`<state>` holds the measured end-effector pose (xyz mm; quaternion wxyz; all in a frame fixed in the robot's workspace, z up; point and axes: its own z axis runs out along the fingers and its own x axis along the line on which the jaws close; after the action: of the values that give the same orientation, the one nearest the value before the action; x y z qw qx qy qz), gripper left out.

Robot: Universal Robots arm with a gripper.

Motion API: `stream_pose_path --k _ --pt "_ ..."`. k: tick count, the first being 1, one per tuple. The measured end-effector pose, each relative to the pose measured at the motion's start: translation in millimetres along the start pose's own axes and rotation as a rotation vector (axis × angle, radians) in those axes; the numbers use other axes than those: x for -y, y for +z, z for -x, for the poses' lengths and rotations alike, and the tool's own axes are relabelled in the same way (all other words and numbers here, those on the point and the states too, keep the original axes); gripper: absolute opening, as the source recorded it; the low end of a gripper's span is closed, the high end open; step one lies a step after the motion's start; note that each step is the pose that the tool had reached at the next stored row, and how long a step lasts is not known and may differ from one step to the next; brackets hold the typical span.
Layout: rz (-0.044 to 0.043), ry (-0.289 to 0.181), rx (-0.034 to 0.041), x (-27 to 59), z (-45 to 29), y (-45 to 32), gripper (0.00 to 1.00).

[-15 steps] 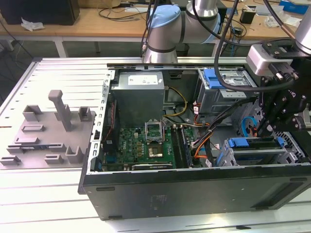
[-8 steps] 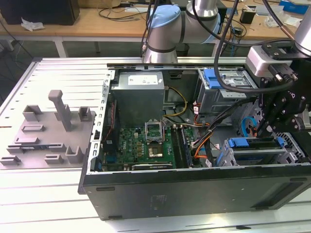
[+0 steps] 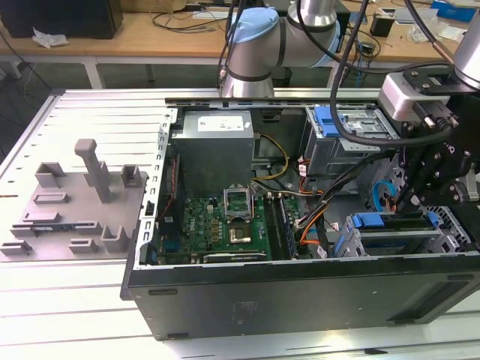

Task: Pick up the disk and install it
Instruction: 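Insert the second disk wire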

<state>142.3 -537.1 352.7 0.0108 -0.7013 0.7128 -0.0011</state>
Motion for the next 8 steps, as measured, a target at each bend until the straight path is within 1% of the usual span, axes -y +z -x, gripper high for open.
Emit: stream_pose_path --k 8 --pt "0.0000 0.000 0.0010 0.0 -0.8 1.7 0.16"
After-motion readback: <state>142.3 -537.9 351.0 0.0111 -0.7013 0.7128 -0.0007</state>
